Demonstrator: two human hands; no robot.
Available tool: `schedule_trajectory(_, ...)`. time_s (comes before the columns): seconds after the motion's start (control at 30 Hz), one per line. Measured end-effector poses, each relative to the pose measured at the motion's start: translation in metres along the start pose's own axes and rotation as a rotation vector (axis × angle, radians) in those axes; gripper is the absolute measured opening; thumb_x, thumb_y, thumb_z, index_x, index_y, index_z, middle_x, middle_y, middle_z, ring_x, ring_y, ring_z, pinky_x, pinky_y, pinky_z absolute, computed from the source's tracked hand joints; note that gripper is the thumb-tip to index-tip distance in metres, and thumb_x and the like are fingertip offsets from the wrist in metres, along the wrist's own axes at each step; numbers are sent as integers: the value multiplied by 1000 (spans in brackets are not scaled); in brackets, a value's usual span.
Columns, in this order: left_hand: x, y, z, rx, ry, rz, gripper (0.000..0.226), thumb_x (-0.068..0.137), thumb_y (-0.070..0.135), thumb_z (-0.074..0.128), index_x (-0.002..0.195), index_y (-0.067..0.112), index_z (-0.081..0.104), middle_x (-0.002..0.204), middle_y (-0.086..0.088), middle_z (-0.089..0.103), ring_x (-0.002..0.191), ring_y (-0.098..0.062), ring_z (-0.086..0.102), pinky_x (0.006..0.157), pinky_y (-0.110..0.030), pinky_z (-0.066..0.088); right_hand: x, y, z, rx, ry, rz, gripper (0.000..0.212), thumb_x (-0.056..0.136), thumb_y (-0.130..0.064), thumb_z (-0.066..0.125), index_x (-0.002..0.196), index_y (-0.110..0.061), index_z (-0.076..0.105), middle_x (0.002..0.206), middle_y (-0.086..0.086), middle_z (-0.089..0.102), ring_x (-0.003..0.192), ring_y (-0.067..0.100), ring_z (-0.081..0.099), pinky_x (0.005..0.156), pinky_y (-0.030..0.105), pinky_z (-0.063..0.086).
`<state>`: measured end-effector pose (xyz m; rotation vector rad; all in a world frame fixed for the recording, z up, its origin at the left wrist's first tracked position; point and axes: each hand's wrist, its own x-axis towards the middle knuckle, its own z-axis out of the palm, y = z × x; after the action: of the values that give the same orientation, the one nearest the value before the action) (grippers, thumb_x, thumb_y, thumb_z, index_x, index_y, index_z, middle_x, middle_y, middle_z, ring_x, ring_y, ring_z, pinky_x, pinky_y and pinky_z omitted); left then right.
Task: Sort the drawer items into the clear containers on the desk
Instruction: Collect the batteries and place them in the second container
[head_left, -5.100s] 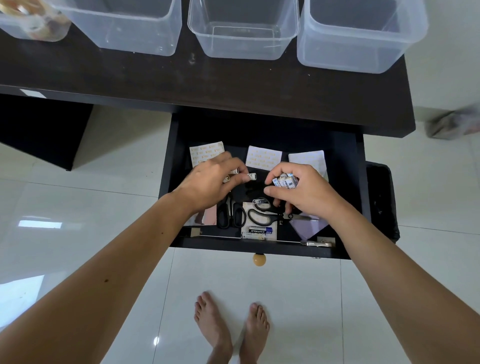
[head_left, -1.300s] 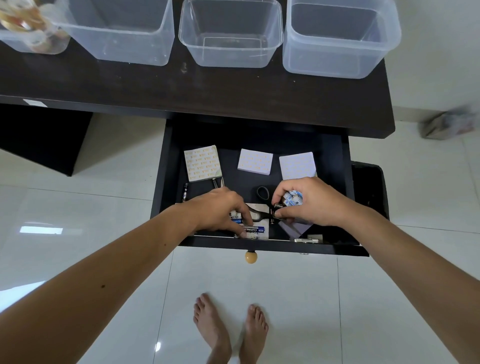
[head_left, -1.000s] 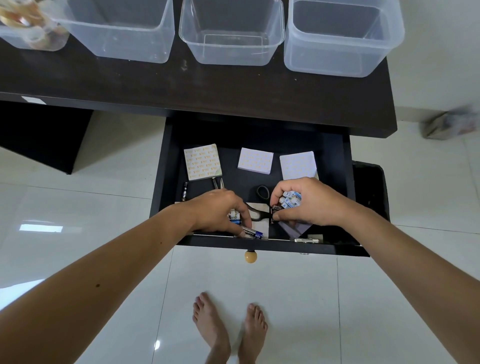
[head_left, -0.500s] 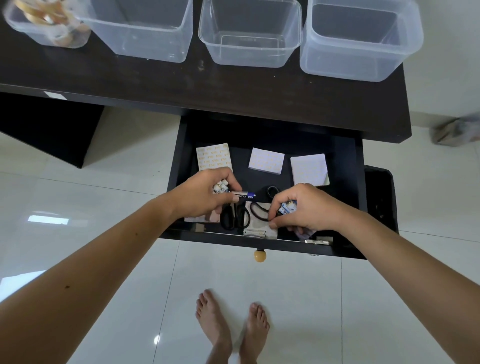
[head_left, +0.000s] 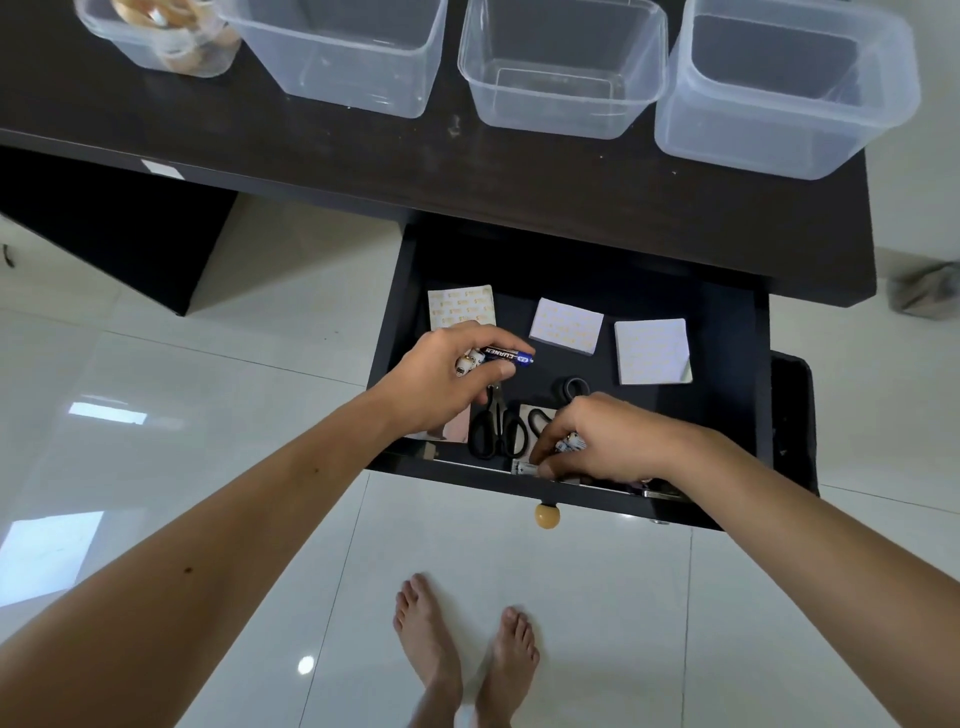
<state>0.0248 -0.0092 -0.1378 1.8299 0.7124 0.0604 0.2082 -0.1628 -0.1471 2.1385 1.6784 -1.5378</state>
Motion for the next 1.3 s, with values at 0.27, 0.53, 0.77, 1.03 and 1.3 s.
schedule_trajectory(0.27,-2,1,3,-42,-3,-5,14,94,29,77,104,36,71,110,9,69,94,-16,71,77,-33,65,-3,-13,-8,-111,-82,26,14,97,-50,70,102,-39,76,102,-1,67,92,18,65,77,38,54)
schedule_trajectory(0.53,-3,7,2,-26,52,-64,15,99,32,71,106,30,57,87,2,70,57,-14,67,53,-13,48,-18,-6,-18,211,-40,5,11,90,-44,82,92,-38,73,83,8,78,60,18,67,51,29,53)
schedule_trajectory(0.77,-15,12,-7,-78,45,-57,28,103,22,67,126,38,64,80,3,70,57,-17,67,58,-24,58,-23,-5,-22,590,28,-53,28,104,-24,70,130,-33,73,96,9,78,82,27,81,68,31,63)
schedule_trajectory(1.03,-9,2,-1,351,44,-152,19,96,24,76,94,20,57,106,0,66,87,-19,63,66,-25,51,-19,1,-17,851,149,-14,13,95,5,71,104,-4,75,82,15,70,70,32,74,51,30,56)
schedule_trajectory(1.3,-3,-2,6,477,33,-250,34,90,18,82,116,23,60,109,-2,63,66,-9,53,70,-34,57,-24,10,-16,825,191,-18,25,82,-8,90,90,-8,66,65,8,67,53,19,61,37,22,39)
